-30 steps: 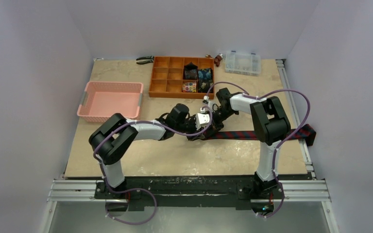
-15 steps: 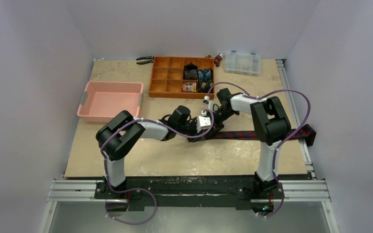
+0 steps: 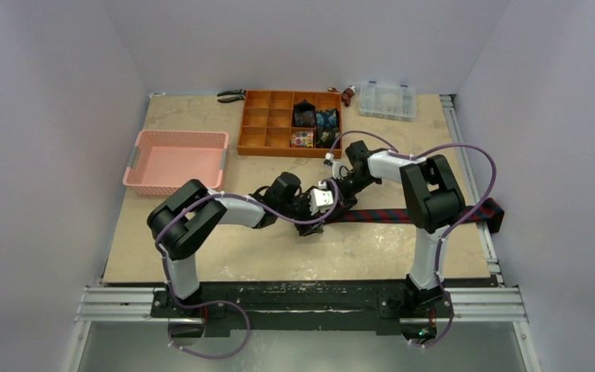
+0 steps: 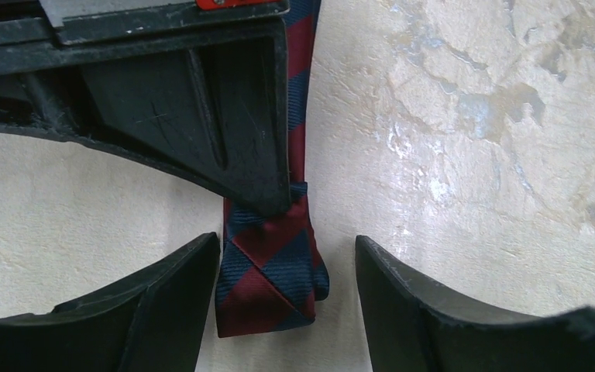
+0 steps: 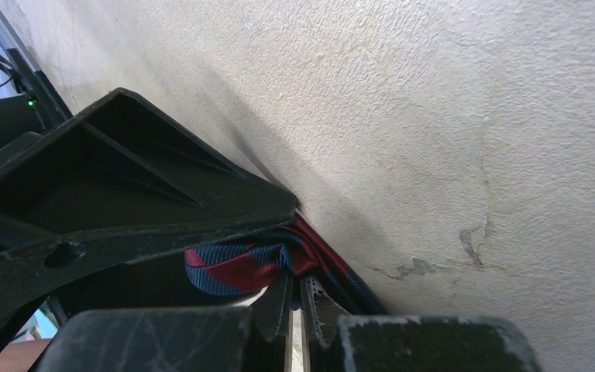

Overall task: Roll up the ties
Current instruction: Roll the tie at the center of the board.

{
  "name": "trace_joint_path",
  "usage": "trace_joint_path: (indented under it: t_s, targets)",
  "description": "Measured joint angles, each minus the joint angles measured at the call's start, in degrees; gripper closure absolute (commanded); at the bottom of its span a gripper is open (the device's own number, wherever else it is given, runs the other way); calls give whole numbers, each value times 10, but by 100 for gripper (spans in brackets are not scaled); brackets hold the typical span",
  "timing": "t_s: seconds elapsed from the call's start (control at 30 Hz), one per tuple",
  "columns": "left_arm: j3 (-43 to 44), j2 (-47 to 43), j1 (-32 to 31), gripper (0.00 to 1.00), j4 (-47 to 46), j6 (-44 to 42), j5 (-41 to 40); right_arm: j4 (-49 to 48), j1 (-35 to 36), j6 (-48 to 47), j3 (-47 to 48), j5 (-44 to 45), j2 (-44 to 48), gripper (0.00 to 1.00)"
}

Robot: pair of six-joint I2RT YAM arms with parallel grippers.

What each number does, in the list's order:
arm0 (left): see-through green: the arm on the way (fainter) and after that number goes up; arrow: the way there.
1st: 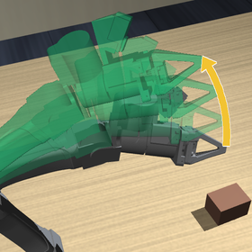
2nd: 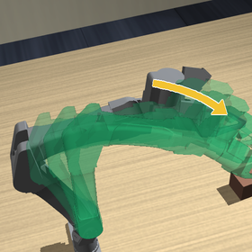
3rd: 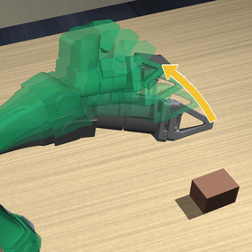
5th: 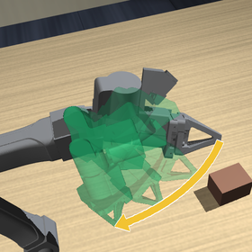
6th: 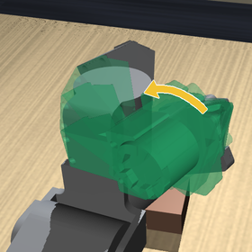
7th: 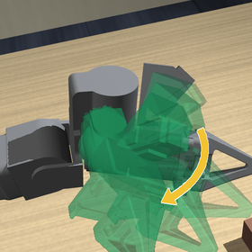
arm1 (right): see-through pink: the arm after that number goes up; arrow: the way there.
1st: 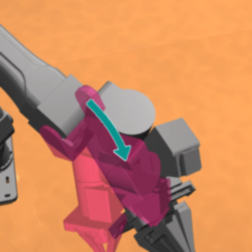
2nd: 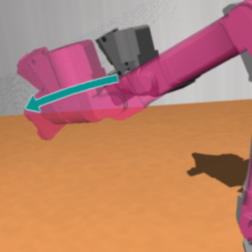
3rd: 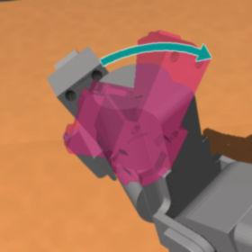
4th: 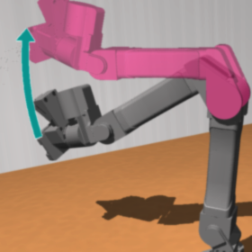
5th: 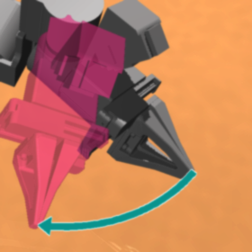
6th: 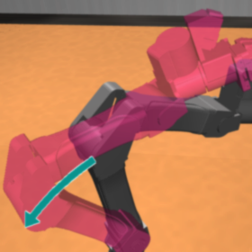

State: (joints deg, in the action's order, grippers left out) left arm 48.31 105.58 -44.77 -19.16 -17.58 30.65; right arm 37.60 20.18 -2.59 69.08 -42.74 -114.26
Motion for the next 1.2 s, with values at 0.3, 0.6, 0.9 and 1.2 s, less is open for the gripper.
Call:
trace_joint_path:
  t_s: [0.3, 0.6, 0.9, 1.2]
  targets:
    - [-31, -13, 13, 63, -35, 6, -25, 0, 0, -2, 0, 0, 0, 100]
    - [-47, -26, 27, 61, -37, 6, -1, -2, 0, -4, -2, -2, 0, 100]
    - [-30, -25, 23, 66, -35, 36, 19, -4, 0, -4, -5, -5, 0, 100]
    - [16, 12, 7, 69, -41, 60, 18, -3, -3, -4, -7, -8, 0, 100]
